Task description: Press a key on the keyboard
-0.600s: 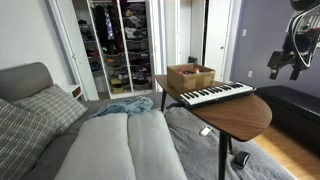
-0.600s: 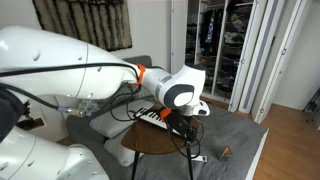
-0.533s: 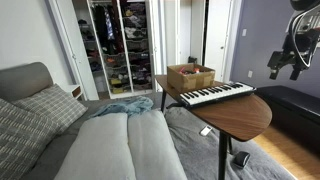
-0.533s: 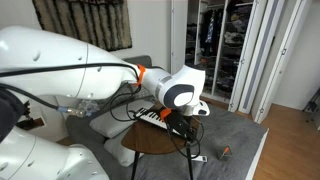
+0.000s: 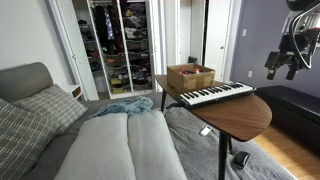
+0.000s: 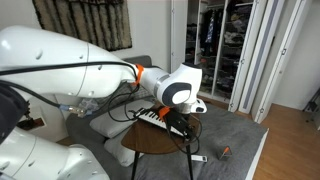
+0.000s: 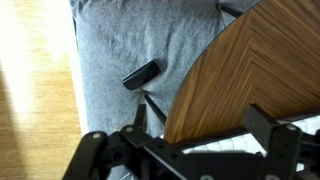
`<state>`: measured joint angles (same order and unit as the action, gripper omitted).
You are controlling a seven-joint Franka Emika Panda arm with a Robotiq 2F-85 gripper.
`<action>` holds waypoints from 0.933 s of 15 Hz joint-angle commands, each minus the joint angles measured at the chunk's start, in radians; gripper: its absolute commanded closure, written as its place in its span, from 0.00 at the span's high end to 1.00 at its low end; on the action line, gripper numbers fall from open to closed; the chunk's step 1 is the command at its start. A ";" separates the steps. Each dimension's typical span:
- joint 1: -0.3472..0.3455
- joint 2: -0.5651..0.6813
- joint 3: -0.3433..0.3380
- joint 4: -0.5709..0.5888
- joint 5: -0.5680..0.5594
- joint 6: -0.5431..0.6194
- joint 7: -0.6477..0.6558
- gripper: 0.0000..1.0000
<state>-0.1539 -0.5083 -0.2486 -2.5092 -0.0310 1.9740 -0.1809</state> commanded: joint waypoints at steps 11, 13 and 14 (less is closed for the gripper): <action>0.283 0.232 0.319 0.196 -0.013 -0.020 -0.056 1.00; 0.287 0.298 0.328 0.243 -0.021 -0.020 -0.082 1.00; 0.286 0.317 0.329 0.256 -0.022 -0.020 -0.090 1.00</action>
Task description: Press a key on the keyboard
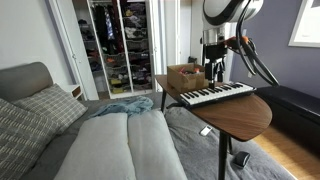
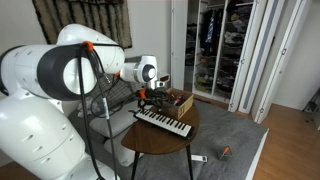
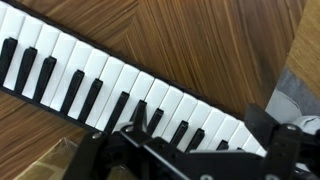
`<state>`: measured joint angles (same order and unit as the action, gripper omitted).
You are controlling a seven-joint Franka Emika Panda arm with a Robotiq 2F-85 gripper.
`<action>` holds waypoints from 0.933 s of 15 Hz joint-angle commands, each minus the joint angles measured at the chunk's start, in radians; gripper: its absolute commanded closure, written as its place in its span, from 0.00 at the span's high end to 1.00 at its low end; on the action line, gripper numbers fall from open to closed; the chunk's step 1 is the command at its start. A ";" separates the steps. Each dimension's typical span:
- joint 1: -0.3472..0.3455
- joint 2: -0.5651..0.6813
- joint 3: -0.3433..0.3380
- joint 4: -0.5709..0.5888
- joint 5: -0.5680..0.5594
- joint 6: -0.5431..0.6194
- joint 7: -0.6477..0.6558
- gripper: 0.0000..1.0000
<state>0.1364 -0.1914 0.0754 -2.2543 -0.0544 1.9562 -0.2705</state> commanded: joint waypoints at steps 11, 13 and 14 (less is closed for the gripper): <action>-0.014 0.006 -0.017 -0.039 0.119 0.240 0.015 0.72; -0.013 0.008 -0.018 -0.052 0.128 0.267 0.016 0.61; -0.013 0.010 -0.017 -0.057 0.128 0.274 0.021 0.54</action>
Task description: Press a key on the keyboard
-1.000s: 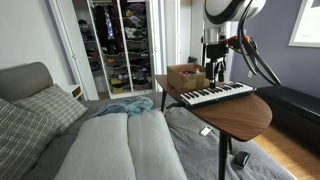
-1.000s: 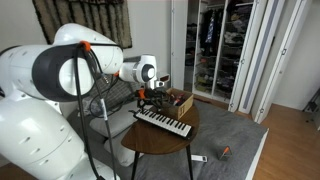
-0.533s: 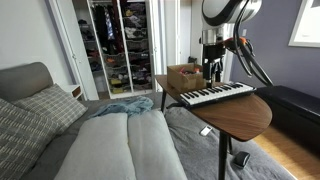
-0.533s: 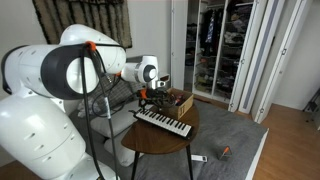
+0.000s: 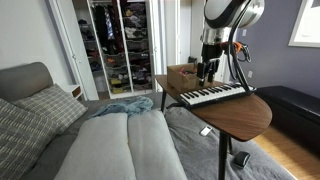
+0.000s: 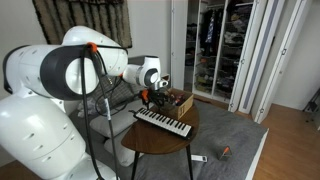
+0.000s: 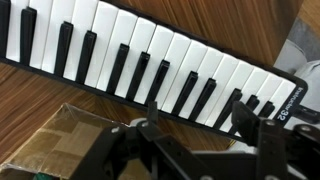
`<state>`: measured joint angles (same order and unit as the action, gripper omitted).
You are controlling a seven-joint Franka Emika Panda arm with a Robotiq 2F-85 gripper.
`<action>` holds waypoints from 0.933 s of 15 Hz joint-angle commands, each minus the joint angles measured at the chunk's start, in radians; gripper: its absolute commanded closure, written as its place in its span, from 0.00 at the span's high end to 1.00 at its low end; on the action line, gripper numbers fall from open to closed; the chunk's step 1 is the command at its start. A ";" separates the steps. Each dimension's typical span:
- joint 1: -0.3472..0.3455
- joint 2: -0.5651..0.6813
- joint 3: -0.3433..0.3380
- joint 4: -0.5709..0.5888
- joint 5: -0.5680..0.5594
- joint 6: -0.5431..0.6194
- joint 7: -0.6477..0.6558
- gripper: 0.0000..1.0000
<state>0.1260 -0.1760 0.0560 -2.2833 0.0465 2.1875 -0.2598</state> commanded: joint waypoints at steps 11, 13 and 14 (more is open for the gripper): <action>0.013 -0.003 0.018 -0.061 0.081 0.073 0.051 0.00; 0.016 -0.002 0.022 -0.061 0.092 0.078 0.052 0.00; 0.016 -0.001 0.024 -0.061 0.096 0.079 0.050 0.00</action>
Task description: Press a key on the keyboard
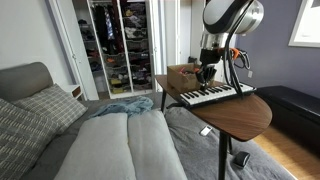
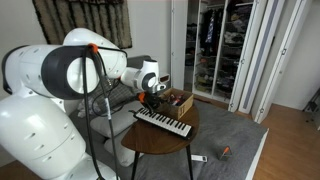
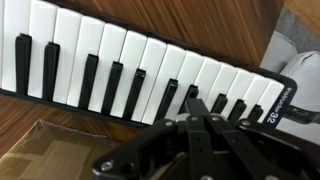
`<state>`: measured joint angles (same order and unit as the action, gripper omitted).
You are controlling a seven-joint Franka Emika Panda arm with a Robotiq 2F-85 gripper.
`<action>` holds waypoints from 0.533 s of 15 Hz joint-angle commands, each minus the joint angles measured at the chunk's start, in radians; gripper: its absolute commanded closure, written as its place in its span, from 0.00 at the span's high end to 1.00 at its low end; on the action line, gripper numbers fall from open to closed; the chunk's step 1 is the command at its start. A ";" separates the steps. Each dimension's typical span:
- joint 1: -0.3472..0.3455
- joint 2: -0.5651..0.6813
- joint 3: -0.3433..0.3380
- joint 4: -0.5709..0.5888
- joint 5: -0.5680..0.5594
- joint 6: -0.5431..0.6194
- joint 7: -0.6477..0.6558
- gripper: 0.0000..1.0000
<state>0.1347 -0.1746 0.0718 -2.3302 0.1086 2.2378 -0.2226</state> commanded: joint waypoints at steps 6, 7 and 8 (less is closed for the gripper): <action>0.005 0.009 0.015 -0.011 0.024 0.028 0.014 0.00; 0.005 0.011 0.016 -0.011 0.025 0.027 0.014 0.00; 0.005 0.013 0.016 -0.010 0.024 0.026 0.013 0.00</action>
<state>0.1349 -0.1682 0.0818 -2.3303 0.1165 2.2386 -0.2216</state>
